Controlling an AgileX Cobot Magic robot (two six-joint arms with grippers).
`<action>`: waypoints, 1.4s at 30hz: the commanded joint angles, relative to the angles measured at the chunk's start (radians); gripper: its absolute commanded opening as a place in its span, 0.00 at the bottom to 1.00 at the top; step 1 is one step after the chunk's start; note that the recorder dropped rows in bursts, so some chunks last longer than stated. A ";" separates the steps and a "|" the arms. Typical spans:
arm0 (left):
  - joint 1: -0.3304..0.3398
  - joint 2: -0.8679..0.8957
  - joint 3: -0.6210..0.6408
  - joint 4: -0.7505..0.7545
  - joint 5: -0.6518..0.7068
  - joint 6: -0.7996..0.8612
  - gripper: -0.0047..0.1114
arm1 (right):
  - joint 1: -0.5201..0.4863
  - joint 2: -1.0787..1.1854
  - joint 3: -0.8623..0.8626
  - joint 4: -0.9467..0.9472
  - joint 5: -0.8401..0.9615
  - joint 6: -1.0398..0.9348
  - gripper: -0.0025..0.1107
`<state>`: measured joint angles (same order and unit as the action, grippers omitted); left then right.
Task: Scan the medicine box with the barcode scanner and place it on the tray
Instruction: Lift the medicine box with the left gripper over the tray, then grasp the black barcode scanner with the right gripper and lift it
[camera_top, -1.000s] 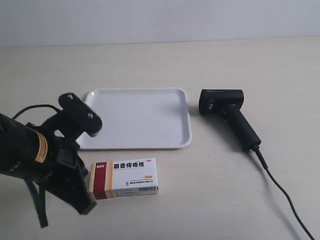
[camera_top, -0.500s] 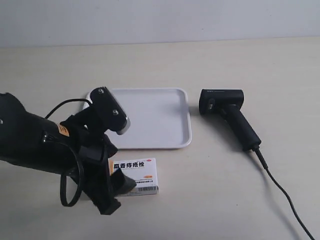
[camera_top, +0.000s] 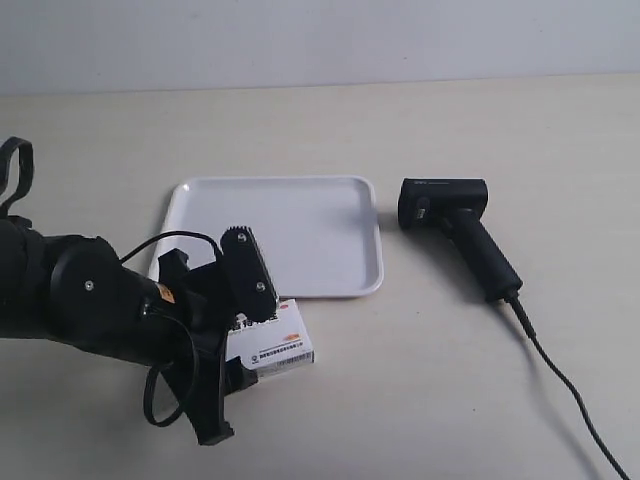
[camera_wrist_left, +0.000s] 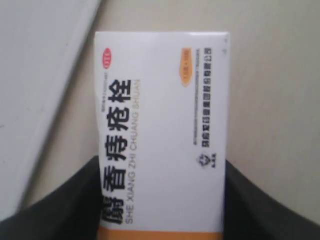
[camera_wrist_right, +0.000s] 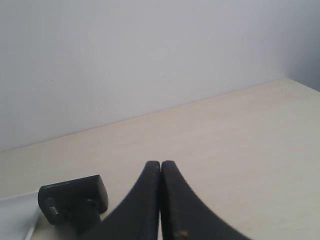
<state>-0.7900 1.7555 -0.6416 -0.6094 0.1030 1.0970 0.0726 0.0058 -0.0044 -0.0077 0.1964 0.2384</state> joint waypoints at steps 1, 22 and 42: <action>0.003 -0.040 0.000 0.069 -0.027 0.009 0.04 | -0.006 -0.006 0.004 0.000 -0.011 -0.002 0.02; 0.461 -0.046 -0.207 -0.589 0.459 1.001 0.04 | -0.003 0.205 -0.144 0.286 -0.139 -0.076 0.02; 0.457 0.075 -0.307 -0.505 0.516 0.999 0.04 | 0.357 1.680 -0.701 0.468 -0.178 -0.611 0.76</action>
<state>-0.3311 1.8021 -0.9253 -1.1098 0.6149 2.0942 0.4243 1.6068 -0.6489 0.4576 0.0261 -0.3221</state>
